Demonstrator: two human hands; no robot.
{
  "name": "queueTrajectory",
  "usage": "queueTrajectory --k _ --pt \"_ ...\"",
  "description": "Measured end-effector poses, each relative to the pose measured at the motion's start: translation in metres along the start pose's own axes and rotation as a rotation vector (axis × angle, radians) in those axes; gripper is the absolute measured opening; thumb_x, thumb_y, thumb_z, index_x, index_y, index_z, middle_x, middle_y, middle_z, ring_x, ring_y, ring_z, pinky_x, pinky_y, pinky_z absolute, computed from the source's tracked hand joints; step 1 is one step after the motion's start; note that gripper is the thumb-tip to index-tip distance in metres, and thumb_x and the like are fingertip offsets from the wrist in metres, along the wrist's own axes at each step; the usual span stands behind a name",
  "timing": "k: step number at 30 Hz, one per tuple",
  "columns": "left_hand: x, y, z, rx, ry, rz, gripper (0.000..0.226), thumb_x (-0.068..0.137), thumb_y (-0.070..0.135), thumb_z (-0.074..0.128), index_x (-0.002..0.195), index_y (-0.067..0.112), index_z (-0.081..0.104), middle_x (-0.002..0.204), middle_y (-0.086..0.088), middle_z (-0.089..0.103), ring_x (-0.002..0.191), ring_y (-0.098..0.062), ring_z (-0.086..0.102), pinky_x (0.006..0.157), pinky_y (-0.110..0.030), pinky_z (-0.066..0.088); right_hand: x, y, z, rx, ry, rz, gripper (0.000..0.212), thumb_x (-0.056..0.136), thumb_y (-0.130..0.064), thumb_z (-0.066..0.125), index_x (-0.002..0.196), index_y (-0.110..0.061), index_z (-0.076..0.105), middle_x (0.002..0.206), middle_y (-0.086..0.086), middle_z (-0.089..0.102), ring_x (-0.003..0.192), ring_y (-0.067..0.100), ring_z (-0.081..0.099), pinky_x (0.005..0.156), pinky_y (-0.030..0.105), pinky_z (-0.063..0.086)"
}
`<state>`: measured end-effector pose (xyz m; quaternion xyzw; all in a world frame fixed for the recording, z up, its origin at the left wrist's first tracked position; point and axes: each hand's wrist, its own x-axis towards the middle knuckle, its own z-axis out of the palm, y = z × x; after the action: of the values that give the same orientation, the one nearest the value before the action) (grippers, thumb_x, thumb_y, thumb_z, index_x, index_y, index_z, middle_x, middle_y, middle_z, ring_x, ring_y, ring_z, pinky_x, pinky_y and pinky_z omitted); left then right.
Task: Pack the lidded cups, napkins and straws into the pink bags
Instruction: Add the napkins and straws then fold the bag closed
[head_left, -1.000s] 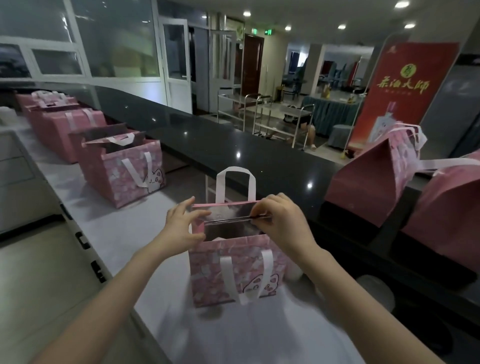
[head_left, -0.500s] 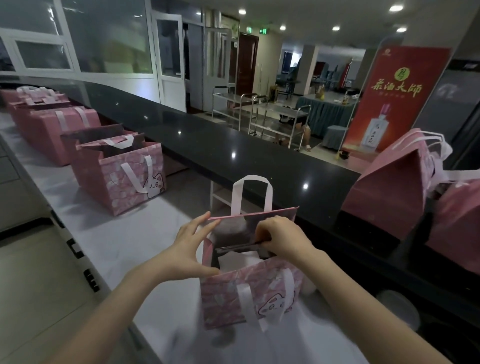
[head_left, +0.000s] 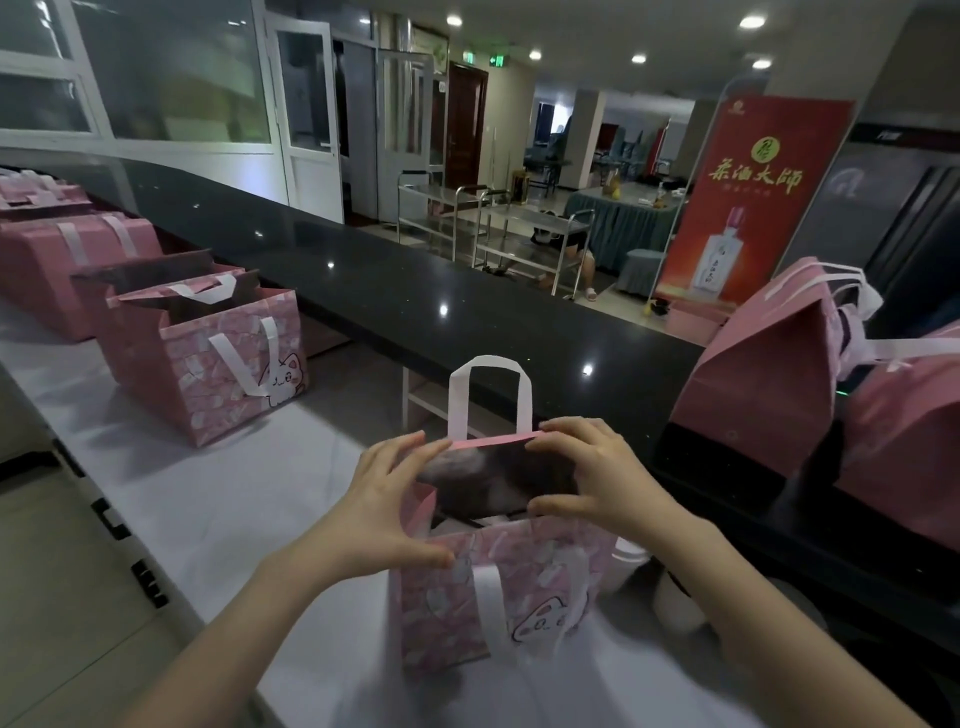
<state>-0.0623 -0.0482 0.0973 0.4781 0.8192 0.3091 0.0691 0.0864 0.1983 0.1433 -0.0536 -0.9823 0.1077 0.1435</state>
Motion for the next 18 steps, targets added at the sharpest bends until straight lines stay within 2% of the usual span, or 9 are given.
queueTrajectory --k 2,4,7,11,15,16,17,18 --pt "0.005 -0.003 -0.005 0.011 0.027 0.004 0.106 0.055 0.062 0.078 0.137 0.065 0.011 0.145 0.025 0.016 0.134 -0.001 0.011 0.111 -0.032 0.025 0.000 0.010 -0.006 0.033 -0.132 0.060 0.092 0.059 -0.075 0.067 0.140 -0.048 0.032 0.153 -0.012 0.025 0.142 0.013 0.014 0.115 0.041 0.017" --pt "0.011 -0.006 -0.009 0.025 0.043 -0.003 0.106 0.058 0.054 0.079 0.144 0.055 0.016 0.136 0.022 0.029 0.127 -0.003 0.020 0.107 -0.028 0.028 0.006 0.019 -0.008 0.009 -0.240 0.097 0.113 0.053 -0.075 0.072 0.146 -0.049 0.014 0.158 -0.014 0.010 0.146 0.011 -0.001 0.118 0.044 0.000" --pt "0.022 -0.007 -0.012 0.064 0.072 0.002 0.101 0.061 0.041 0.082 0.145 0.046 0.026 0.121 0.020 0.046 0.113 -0.005 0.030 0.094 -0.022 0.031 0.018 0.024 -0.007 -0.118 -0.335 0.101 0.120 0.056 -0.057 0.081 0.148 -0.046 0.005 0.159 -0.012 0.007 0.147 0.013 -0.005 0.116 0.048 -0.008" --pt "0.031 -0.007 -0.014 0.102 0.121 0.056 0.080 0.065 0.030 0.085 0.135 0.039 0.046 0.104 0.021 0.055 0.101 -0.006 0.044 0.086 -0.022 0.040 0.025 0.021 -0.004 -0.146 -0.316 0.099 0.102 0.063 -0.041 0.078 0.147 -0.040 0.021 0.149 -0.008 0.031 0.145 0.017 0.013 0.117 0.051 -0.006" --pt "0.029 -0.007 -0.007 -0.013 0.149 0.115 0.052 0.073 0.014 0.080 0.115 0.035 0.059 0.099 0.021 0.059 0.093 0.004 0.058 0.079 -0.015 0.050 0.019 0.017 -0.004 -0.097 -0.245 0.107 0.078 0.063 -0.043 0.078 0.133 -0.038 0.043 0.122 -0.010 0.041 0.121 0.014 0.040 0.118 0.047 -0.002" --pt "0.029 -0.006 -0.005 -0.027 0.161 0.122 0.045 0.075 0.012 0.079 0.108 0.035 0.060 0.097 0.022 0.061 0.091 0.006 0.060 0.077 -0.012 0.049 0.016 0.017 -0.003 -0.060 -0.227 0.115 0.070 0.063 -0.042 0.079 0.126 -0.038 0.048 0.117 -0.011 0.041 0.115 0.013 0.043 0.118 0.044 0.004" --pt "0.029 -0.006 -0.003 -0.021 0.175 0.122 0.040 0.076 0.012 0.079 0.101 0.036 0.058 0.094 0.023 0.060 0.088 0.007 0.060 0.074 -0.010 0.048 0.013 0.017 -0.002 -0.015 -0.213 0.127 0.062 0.064 -0.040 0.080 0.120 -0.037 0.051 0.113 -0.011 0.040 0.109 0.013 0.045 0.116 0.040 0.018" --pt "0.028 -0.005 -0.002 -0.010 0.190 0.119 0.039 0.077 0.013 0.079 0.096 0.037 0.055 0.091 0.024 0.059 0.085 0.007 0.059 0.071 -0.008 0.046 0.010 0.017 -0.001 0.032 -0.200 0.145 0.056 0.065 -0.038 0.080 0.114 -0.037 0.054 0.111 -0.012 0.040 0.104 0.012 0.047 0.107 0.035 0.034"
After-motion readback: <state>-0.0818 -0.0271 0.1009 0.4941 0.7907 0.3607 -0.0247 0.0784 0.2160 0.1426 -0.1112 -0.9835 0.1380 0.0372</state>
